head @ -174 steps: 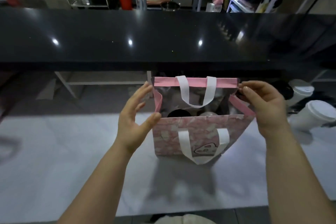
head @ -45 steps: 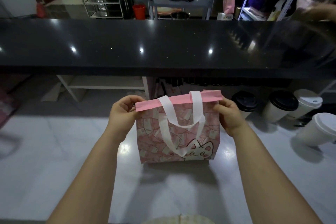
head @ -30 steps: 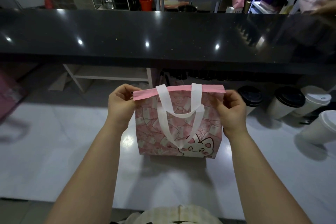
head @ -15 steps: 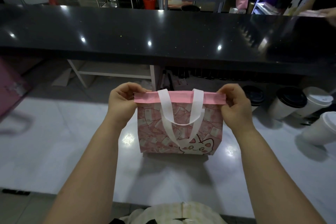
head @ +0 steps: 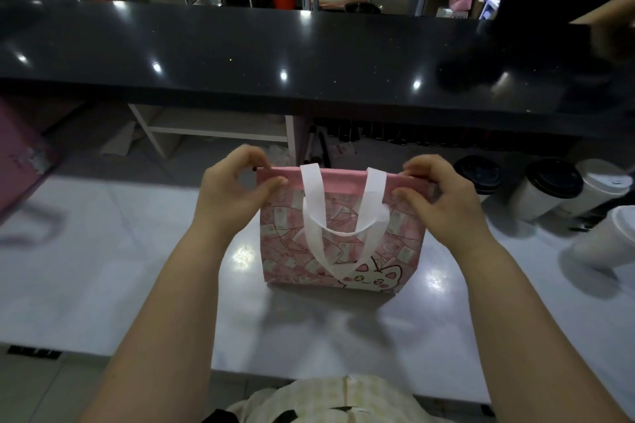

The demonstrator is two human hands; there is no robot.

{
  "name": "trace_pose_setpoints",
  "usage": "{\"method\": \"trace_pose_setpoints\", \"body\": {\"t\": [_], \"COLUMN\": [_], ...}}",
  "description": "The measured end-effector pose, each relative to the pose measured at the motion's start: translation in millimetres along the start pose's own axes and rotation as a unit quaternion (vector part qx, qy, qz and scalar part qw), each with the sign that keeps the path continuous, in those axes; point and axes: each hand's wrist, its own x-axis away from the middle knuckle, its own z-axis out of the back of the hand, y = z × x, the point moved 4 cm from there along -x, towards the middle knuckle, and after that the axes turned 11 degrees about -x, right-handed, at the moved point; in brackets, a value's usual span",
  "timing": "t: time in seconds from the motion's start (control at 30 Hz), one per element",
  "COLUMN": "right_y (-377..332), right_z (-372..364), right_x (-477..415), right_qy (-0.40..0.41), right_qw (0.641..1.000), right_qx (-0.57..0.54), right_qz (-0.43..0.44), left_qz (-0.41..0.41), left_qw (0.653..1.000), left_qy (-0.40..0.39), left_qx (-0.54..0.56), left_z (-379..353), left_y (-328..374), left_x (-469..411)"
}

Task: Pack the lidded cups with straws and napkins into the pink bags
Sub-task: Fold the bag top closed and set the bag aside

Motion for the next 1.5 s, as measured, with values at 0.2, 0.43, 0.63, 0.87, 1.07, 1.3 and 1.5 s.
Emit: {"method": "trace_pose_setpoints", "body": {"t": [0.2, 0.43, 0.63, 0.87, 1.07, 1.3, 1.5], "right_y": [-1, -14, -19, -54, -52, -28, -27], "right_z": [-4, -8, -2, -61, -72, -30, -37], "right_x": [-9, -9, -11, -27, -20, -18, -18], "right_qy": [-0.024, 0.029, -0.019, -0.083, -0.019, 0.001, 0.021], "right_qw": [0.992, 0.987, 0.995, 0.958, 0.960, 0.982, 0.978], "right_qx": [0.121, 0.145, 0.093, 0.270, 0.262, 0.175, 0.192], "right_qz": [-0.028, 0.056, -0.016, 0.046, 0.096, 0.068, 0.083], "left_qz": [-0.074, -0.071, -0.033, -0.118, -0.110, -0.128, -0.105], "left_qw": [0.990, 0.983, 0.999, 0.959, 0.959, 0.969, 0.970], "left_qy": [0.030, 0.063, 0.010, -0.042, -0.002, 0.022, 0.025], "left_qx": [-0.116, -0.156, -0.022, -0.255, -0.262, -0.211, -0.218], "left_z": [-9, -6, 3, -46, -59, -31, -33], "left_y": [3, 7, 20, 76, 73, 51, 47], "left_x": [-3, -3, 2, -14, -11, -5, -4]}}
